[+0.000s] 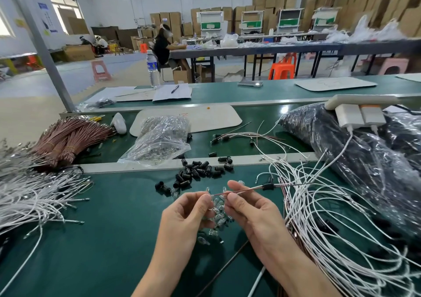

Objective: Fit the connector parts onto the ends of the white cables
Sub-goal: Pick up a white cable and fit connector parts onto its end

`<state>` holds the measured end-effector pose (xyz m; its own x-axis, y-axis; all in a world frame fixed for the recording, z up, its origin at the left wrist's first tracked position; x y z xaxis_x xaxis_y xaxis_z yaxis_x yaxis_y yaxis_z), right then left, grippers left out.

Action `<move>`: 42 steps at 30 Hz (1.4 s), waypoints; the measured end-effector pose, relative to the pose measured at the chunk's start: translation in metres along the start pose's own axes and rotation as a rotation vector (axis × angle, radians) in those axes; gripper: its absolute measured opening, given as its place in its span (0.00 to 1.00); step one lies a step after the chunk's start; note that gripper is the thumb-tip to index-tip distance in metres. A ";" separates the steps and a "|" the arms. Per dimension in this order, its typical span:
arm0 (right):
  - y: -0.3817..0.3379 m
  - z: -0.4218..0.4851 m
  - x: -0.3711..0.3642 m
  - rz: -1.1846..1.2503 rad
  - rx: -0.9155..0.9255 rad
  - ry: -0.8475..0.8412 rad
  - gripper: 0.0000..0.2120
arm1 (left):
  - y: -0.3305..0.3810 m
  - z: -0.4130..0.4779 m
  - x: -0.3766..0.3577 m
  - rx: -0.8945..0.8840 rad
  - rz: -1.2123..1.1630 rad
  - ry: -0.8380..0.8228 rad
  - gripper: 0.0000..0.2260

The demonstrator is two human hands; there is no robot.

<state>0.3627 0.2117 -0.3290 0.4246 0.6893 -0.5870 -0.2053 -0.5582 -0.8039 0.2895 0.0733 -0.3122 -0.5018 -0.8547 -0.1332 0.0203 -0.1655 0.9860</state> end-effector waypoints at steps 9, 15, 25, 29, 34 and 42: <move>-0.002 -0.003 -0.004 -0.170 0.049 -0.043 0.21 | 0.003 -0.005 -0.005 -0.127 0.306 -0.030 0.09; -0.004 -0.004 -0.008 -0.254 0.059 -0.053 0.22 | 0.004 -0.005 -0.008 -0.125 0.327 -0.051 0.07; -0.009 -0.006 -0.010 -0.320 0.097 -0.001 0.14 | -0.003 0.000 -0.005 -0.027 0.246 -0.081 0.07; -0.013 -0.007 -0.013 -0.342 0.124 -0.016 0.16 | -0.001 0.000 -0.008 -0.025 0.226 -0.102 0.08; -0.006 -0.009 -0.012 -0.340 0.064 -0.042 0.14 | 0.004 -0.002 -0.008 -0.087 0.248 -0.077 0.07; -0.004 -0.011 -0.012 -0.396 0.042 -0.072 0.08 | 0.008 -0.005 -0.007 -0.119 0.315 -0.080 0.07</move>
<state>0.3681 0.2009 -0.3179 0.4156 0.8787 -0.2348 -0.0746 -0.2243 -0.9717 0.2977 0.0757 -0.3038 -0.5207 -0.8326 0.1888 0.2830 0.0403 0.9583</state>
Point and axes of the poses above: each hand's wrist, its own z-axis towards the middle knuckle, its own x-axis out of the back of the hand, y = z × x, the point moved 7 cm from there along z, towards the middle knuckle, and after that the axes turned 3 degrees about -y, right-handed, at the moved point
